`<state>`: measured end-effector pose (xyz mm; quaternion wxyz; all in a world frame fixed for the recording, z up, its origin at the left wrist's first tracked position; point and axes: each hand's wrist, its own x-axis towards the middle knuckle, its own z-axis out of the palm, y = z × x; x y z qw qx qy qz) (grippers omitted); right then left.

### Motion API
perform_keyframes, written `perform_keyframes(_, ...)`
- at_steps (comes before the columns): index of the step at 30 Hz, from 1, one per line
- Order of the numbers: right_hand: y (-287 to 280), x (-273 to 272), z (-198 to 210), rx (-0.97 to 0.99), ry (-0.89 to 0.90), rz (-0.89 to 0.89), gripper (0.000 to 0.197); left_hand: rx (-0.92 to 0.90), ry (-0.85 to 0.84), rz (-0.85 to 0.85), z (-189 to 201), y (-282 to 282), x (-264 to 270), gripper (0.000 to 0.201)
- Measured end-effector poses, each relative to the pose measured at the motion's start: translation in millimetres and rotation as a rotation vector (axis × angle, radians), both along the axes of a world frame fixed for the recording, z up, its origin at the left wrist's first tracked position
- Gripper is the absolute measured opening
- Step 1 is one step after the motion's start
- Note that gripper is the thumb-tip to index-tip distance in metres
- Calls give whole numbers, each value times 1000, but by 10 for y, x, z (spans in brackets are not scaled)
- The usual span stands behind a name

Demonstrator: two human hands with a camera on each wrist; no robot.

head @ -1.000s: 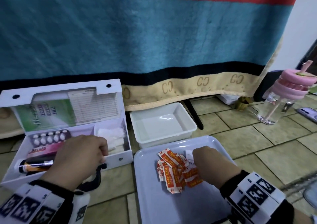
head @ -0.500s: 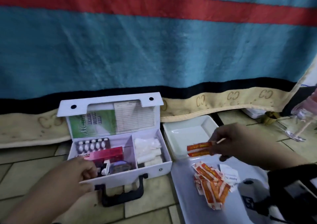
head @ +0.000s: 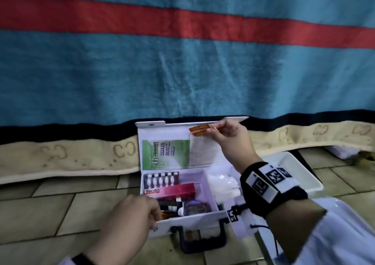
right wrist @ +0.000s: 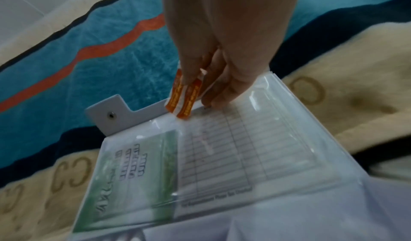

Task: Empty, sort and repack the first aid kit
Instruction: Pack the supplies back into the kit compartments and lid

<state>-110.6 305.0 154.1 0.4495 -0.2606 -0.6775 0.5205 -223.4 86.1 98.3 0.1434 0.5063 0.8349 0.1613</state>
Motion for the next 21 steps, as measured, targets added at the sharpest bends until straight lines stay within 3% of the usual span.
perform_keyframes(6, 51, -46, 184, 627, -649, 41, 15, -37, 1, -47, 37, 84, -62, 27)
perform_keyframes(8, 39, -71, 271, 746, -777, 43, 14, -63, -10, -57, 38, 108, -83, 28)
perform_keyframes(17, -81, -250, 166, 727, -1018, 102, 22, -55, -41, -67, 2, 110, -121, 29)
perform_keyframes(21, -77, -245, 89, 615, -984, 161, 6, 5, -32, -50, -24, 65, -114, 26)
